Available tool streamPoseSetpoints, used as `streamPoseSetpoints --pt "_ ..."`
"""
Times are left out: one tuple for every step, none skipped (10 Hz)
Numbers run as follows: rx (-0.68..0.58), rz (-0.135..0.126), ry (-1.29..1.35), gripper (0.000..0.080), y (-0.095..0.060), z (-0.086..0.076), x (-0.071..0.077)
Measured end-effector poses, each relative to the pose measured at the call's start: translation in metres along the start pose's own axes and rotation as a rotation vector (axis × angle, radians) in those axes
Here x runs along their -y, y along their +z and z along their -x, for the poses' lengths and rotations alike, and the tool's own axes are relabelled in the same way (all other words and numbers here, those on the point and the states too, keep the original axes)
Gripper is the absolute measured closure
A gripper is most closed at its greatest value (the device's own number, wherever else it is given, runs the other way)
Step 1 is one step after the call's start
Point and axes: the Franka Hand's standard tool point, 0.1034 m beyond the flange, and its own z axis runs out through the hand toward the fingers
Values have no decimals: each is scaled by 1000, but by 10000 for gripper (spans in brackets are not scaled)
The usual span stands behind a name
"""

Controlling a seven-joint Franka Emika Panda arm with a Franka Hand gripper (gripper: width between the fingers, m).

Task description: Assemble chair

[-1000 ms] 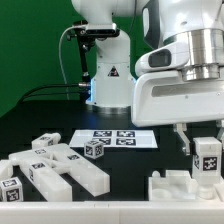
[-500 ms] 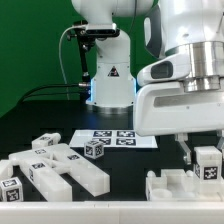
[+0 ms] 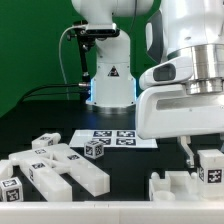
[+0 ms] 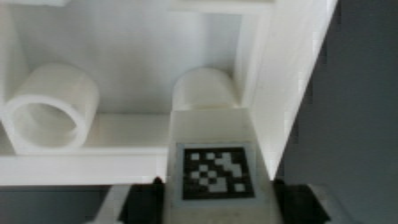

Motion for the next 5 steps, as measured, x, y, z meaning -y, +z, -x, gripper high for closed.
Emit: streamPoseSetpoints --pt "38 -2 6 435 1 1 0" --pt "107 -7 37 232 0 -1 0" --pt "203 -12 56 232 -2 -2 6" --pt "269 -16 60 165 -2 -5 11" --pt "284 -17 61 152 -1 -7 12"
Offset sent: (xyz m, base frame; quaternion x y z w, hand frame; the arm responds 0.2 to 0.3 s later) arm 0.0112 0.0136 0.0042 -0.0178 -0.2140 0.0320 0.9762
